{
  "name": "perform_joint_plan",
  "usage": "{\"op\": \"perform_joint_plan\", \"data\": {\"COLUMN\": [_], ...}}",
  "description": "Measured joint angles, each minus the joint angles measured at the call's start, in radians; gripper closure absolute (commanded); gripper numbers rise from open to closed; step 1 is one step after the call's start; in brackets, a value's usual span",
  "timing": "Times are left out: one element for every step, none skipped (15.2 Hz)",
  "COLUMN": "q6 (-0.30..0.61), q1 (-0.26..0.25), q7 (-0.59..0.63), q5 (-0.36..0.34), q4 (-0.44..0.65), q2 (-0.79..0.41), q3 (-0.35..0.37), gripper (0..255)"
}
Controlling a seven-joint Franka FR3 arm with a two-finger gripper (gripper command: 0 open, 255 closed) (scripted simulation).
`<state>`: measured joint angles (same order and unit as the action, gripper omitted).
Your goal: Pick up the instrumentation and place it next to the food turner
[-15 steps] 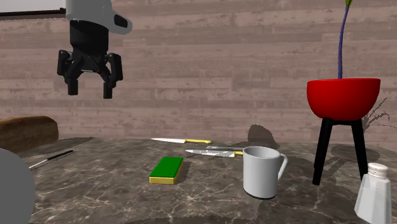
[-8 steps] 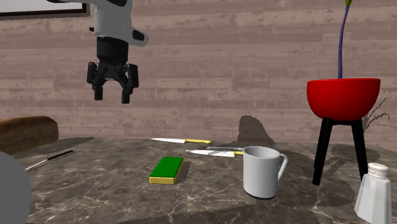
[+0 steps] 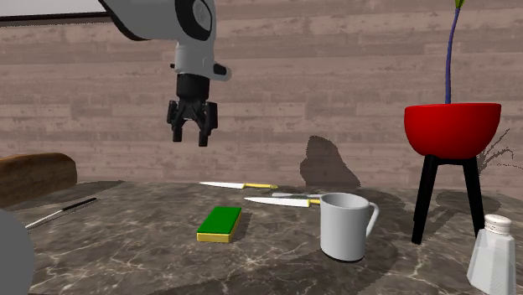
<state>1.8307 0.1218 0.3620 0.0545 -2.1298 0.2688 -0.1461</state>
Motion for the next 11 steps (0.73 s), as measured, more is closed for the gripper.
{"op": "perform_joint_plan", "data": {"q6": [0.004, 0.007, 0.012, 0.012, 0.013, 0.011, 0.009, 0.009, 0.01, 0.005, 0.001], "q1": [0.006, 0.012, 0.021, 0.029, 0.036, 0.044, 0.054, 0.062, 0.072, 0.079, 0.089], "q7": [0.016, 0.032, 0.042, 0.054, 0.069, 0.082, 0.093, 0.105, 0.115, 0.131, 0.142], "q5": [0.005, 0.011, 0.015, 0.021, 0.027, 0.034, 0.038, 0.045, 0.053, 0.061, 0.071], "q4": [0.035, 0.07, 0.094, 0.129, 0.158, 0.194, 0.21, 0.238, 0.263, 0.297, 0.336], "q2": [-0.043, -0.086, -0.12, -0.161, -0.195, -0.234, -0.254, -0.287, -0.319, -0.353, -0.393], "q3": [-0.006, -0.013, -0.023, -0.032, -0.04, -0.048, -0.058, -0.066, -0.076, -0.082, -0.091], "gripper": [0, 0, 0, 0, 0, 0, 0, 0, 0, 0, 0]}}
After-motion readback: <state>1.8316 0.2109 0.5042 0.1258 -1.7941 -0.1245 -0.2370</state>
